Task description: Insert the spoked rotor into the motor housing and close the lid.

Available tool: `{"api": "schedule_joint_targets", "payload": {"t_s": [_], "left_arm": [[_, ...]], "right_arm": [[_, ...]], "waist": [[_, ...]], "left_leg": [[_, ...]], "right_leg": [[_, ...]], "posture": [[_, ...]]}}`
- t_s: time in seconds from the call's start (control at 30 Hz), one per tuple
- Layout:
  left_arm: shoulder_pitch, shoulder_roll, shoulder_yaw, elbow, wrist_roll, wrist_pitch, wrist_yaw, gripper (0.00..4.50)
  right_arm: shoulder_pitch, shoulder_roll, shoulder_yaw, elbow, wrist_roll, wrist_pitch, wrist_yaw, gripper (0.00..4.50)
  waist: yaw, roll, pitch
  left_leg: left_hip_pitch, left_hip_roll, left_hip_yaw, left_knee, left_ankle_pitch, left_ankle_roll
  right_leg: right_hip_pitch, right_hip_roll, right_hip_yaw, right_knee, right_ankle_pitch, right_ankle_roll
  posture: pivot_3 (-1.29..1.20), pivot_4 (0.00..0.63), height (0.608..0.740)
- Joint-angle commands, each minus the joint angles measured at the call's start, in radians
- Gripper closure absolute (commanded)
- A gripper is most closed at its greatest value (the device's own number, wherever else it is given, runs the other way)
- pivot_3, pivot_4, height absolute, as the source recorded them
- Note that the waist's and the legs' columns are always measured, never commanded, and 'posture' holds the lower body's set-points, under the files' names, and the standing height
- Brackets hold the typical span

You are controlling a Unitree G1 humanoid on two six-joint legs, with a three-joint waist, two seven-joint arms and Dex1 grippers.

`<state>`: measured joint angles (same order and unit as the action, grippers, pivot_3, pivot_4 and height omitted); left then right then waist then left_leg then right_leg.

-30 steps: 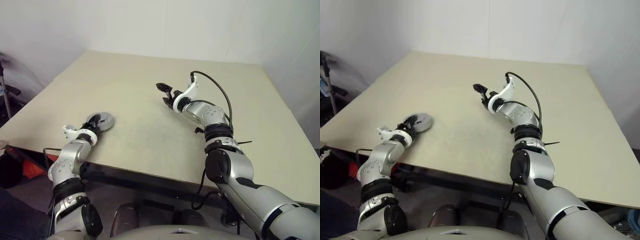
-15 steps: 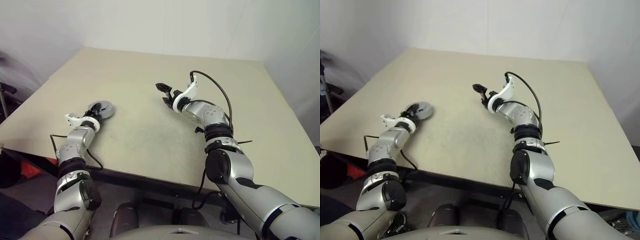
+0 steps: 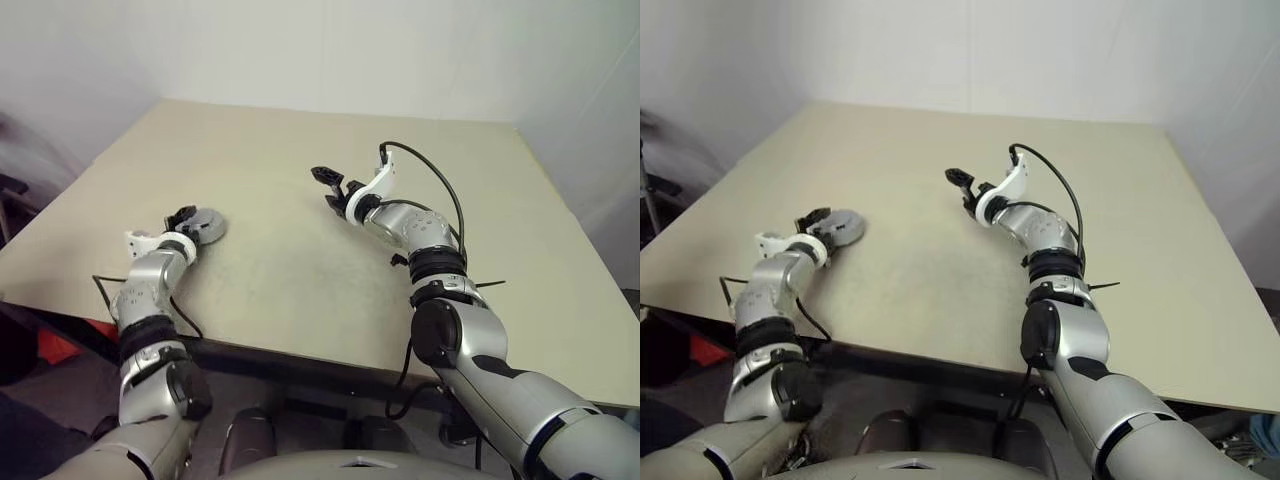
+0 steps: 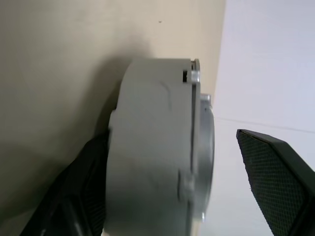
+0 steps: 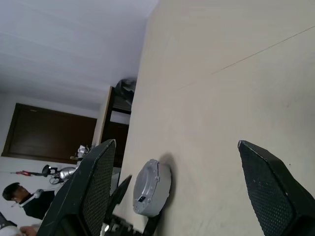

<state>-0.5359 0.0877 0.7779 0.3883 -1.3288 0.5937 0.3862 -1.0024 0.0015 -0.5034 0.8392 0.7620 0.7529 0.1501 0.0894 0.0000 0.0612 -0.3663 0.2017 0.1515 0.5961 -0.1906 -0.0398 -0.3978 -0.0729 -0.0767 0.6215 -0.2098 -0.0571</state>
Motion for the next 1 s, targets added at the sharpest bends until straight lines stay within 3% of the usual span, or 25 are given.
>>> {"api": "schedule_joint_targets", "payload": {"t_s": [0.03,0.23,0.4,0.57,0.63,0.83,1.0], "left_arm": [[0.119,-0.064,-0.022,-0.134,-0.062,0.081,0.16,0.5],[0.281,-0.118,-0.078,-0.313,-0.191,0.138,0.294,0.5],[0.304,-0.127,-0.155,-0.354,-0.275,0.151,0.341,0.5],[0.237,0.005,-0.38,-0.408,-0.145,0.295,0.038,0.5],[0.216,0.064,-0.44,-0.426,-0.061,0.291,-0.123,0.5],[0.195,0.26,-0.645,-0.433,0.292,0.158,-0.578,0.5],[0.207,0.322,-0.738,-0.389,0.497,0.042,-0.776,0.5]], "right_arm": [[-0.013,0.0,0.002,-0.042,0.005,0.002,0.004,0.0],[-0.012,0.0,0.005,-0.036,0.004,0.002,0.004,0.0],[-0.011,-0.012,0.021,-0.037,-0.015,-0.002,0.014,0.0],[0.051,-0.084,0.155,-0.124,-0.129,-0.06,0.164,0.0],[0.114,-0.134,0.245,-0.21,-0.173,-0.079,0.303,0.0],[0.305,-0.385,0.475,-0.332,-0.322,-0.239,0.766,0.0],[0.396,-0.518,0.527,-0.362,-0.384,-0.387,0.979,0.0]], "waist": [[0.004,0.0,0.0],[0.006,0.001,-0.001],[0.007,0.002,-0.002],[0.036,0.001,-0.001],[0.039,0.0,-0.001],[0.038,0.0,0.0],[0.031,0.0,0.0]], "left_leg": [[0.0,0.0,0.001,0.0,-0.001,0.001],[-0.002,-0.002,0.002,0.0,-0.004,0.003],[0.001,-0.003,0.003,0.0,-0.005,0.003],[0.0,-0.005,0.002,0.001,-0.003,0.001],[0.0,-0.005,0.002,0.002,-0.003,0.001],[-0.001,-0.005,-0.001,0.001,-0.003,0.001],[0.0,-0.005,0.0,0.001,-0.004,0.003]], "right_leg": [[0.0,0.0,0.0,0.0,0.0,0.001],[0.001,0.0,0.0,-0.003,-0.003,0.003],[0.004,0.0,0.001,-0.003,-0.007,0.006],[0.008,-0.002,-0.001,-0.004,-0.01,0.013],[0.008,-0.002,-0.001,-0.004,-0.009,0.015],[0.007,-0.002,-0.001,-0.005,-0.007,0.017],[0.007,-0.002,0.0,-0.006,-0.004,0.012]], "posture": [[0.0,0.0,0.74],[0.0,0.0,0.74],[0.0,0.0,0.74],[0.0,0.0,0.74],[0.0,0.0,0.74],[0.0,0.0,0.74],[0.0,0.0,0.74]]}}
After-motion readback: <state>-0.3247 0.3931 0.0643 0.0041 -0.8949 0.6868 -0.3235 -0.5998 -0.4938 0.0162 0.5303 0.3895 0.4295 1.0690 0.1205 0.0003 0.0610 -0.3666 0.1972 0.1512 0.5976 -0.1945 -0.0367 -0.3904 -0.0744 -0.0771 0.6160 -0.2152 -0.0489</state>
